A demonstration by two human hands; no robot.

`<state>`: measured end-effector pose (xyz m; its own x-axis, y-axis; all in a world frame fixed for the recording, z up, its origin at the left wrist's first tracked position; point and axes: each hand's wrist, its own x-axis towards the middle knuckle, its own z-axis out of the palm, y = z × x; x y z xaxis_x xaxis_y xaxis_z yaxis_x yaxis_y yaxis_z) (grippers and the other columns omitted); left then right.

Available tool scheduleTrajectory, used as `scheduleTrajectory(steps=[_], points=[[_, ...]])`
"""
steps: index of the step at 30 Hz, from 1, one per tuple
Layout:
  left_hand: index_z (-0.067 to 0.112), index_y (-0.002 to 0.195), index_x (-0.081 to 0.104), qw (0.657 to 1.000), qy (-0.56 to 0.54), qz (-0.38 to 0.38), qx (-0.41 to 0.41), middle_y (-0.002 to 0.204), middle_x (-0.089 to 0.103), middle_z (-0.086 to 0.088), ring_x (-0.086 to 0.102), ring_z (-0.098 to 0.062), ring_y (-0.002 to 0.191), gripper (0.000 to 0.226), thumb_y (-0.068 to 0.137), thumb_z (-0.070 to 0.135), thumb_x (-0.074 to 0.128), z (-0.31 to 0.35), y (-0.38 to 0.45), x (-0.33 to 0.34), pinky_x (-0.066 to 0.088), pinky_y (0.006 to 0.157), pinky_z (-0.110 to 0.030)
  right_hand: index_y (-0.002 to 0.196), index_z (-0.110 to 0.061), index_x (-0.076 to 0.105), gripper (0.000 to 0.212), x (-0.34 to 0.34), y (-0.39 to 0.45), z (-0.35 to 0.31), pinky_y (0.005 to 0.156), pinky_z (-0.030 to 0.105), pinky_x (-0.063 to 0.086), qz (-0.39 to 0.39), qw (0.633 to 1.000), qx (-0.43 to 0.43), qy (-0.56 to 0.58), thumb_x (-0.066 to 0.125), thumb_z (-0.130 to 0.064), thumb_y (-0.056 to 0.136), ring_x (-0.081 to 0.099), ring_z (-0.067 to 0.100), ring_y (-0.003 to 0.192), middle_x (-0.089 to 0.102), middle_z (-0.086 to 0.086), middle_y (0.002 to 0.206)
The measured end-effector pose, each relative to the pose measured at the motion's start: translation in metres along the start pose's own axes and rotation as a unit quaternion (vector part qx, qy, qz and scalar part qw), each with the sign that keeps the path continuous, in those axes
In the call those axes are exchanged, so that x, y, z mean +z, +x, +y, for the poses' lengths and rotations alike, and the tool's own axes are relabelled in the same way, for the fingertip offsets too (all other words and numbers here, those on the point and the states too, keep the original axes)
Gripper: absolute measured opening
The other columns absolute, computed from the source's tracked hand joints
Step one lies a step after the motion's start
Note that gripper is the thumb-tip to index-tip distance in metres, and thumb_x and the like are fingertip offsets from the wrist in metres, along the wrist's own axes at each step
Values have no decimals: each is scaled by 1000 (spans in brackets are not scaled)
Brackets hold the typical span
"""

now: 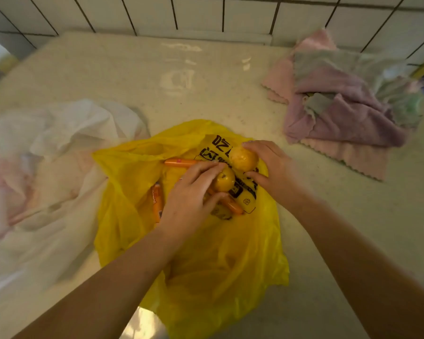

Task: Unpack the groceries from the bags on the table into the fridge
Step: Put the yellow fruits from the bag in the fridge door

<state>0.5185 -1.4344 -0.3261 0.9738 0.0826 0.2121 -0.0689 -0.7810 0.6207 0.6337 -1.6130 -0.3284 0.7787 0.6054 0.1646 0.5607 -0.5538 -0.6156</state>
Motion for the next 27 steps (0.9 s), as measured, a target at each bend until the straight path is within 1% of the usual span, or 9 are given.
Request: scheduleTrajectory(steps=[3, 8, 9, 12, 13, 15, 17, 22, 27], points=[[18, 130, 51, 999, 5, 40, 8, 129, 50, 1, 44, -8, 121, 55, 79, 36, 66, 2, -22, -28, 31, 100, -10, 129, -18, 52, 61, -3, -6, -39, 97, 28, 42, 22, 1000, -9, 19, 76, -13, 73, 50, 14, 118, 52, 1, 129], [22, 129, 50, 991, -1, 131, -16, 128, 47, 8, 39, 2, 119, 53, 79, 39, 60, -3, -74, -89, 28, 100, -6, 127, -16, 53, 58, 0, -11, -118, 95, 5, 30, 38, 997, -58, 28, 75, -16, 73, 44, 6, 115, 51, -4, 125], [22, 129, 50, 989, 2, 149, -18, 127, 47, 8, 39, 1, 119, 52, 80, 39, 59, -5, -88, -103, 28, 101, -6, 127, -16, 53, 59, 3, -12, -135, 96, 5, 30, 37, 996, -71, 31, 75, -16, 73, 45, 6, 116, 50, -4, 125], [20, 127, 53, 977, 10, 207, -41, 126, 48, 6, 41, -1, 118, 52, 80, 39, 62, -16, -135, -145, 30, 100, -8, 129, -18, 51, 61, 19, -18, -190, 99, 23, 41, 19, 992, -112, 55, 75, -11, 73, 45, 9, 119, 47, -8, 124], [21, 128, 52, 973, 12, 225, -52, 126, 48, 5, 41, -1, 118, 53, 80, 38, 65, -20, -154, -159, 31, 100, -8, 130, -17, 51, 62, 26, -22, -209, 101, 21, 39, 12, 990, -130, 55, 76, -11, 73, 44, 9, 120, 47, -7, 125], [22, 129, 50, 964, 20, 254, -80, 127, 47, 5, 42, -4, 118, 54, 80, 35, 69, -27, -194, -184, 32, 99, -8, 129, -17, 51, 63, 44, -31, -248, 102, 8, 28, 5, 985, -168, 40, 77, -12, 72, 42, 6, 119, 49, -5, 125], [21, 129, 51, 951, 34, 285, -112, 128, 47, 5, 43, -6, 117, 55, 78, 30, 70, -36, -238, -209, 33, 99, -8, 129, -16, 51, 63, 66, -43, -288, 100, 2, 21, -4, 978, -203, 34, 77, -13, 71, 38, -1, 117, 47, -9, 123], [21, 129, 49, 922, 71, 339, -173, 127, 45, 6, 38, 1, 115, 55, 77, 34, 64, -52, -361, -270, 33, 95, -5, 126, -19, 52, 55, 130, -85, -393, 96, 1, 23, -49, 959, -271, 62, 71, -24, 75, 39, -1, 114, 48, -10, 122], [16, 129, 52, 884, 111, 376, -254, 127, 52, -6, 44, -10, 113, 57, 76, 34, 63, -68, -480, -321, 37, 91, -18, 127, -26, 49, 56, 199, -129, -488, 94, 0, 25, -114, 938, -317, 80, 74, -23, 78, 40, -3, 112, 50, -9, 125]])
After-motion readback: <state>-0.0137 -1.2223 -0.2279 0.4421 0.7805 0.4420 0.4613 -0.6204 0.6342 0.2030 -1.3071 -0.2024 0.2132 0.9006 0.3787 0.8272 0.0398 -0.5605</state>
